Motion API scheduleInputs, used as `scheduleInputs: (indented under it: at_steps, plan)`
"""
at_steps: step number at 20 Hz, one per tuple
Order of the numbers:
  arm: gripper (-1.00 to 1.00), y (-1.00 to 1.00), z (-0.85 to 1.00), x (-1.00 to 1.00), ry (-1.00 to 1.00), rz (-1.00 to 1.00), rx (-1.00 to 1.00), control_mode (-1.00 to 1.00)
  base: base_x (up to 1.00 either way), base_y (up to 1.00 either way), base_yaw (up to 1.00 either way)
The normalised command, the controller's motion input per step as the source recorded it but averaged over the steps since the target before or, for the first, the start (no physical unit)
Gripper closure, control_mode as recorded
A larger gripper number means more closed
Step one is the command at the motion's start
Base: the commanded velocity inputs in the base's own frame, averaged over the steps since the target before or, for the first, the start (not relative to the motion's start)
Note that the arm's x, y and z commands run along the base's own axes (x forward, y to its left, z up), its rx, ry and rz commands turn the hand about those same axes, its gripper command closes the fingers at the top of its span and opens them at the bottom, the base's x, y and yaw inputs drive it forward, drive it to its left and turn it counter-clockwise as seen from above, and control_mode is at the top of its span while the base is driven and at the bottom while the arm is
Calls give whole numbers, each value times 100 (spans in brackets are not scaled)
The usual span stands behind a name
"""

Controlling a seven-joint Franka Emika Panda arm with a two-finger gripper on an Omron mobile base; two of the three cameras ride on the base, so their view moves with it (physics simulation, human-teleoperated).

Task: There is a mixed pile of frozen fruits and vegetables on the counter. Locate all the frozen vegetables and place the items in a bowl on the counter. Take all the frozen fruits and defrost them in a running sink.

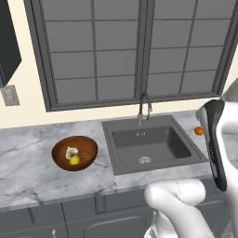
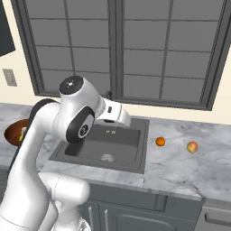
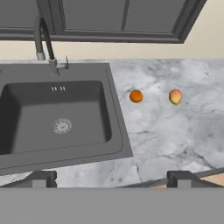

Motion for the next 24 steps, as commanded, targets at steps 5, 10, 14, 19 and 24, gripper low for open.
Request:
scheduleInputs:
  at_steps: [5, 10, 14, 19, 24]
  plan:
    - [-100, -40, -7, 10, 4, -16, 0, -100, 0, 0, 0]
    - [-100, -36, -11, 10, 2, -10, 0, -100, 0, 0, 0]
    - [-100, -22, -8, 28, 0, -1, 0, -100, 0, 0, 0]
    - [-100, -24, -9, 31, 0, 0, 1, -100, 0, 0, 0]
    - [-100, -27, -9, 30, 1, 0, 8, -100, 0, 0, 0]
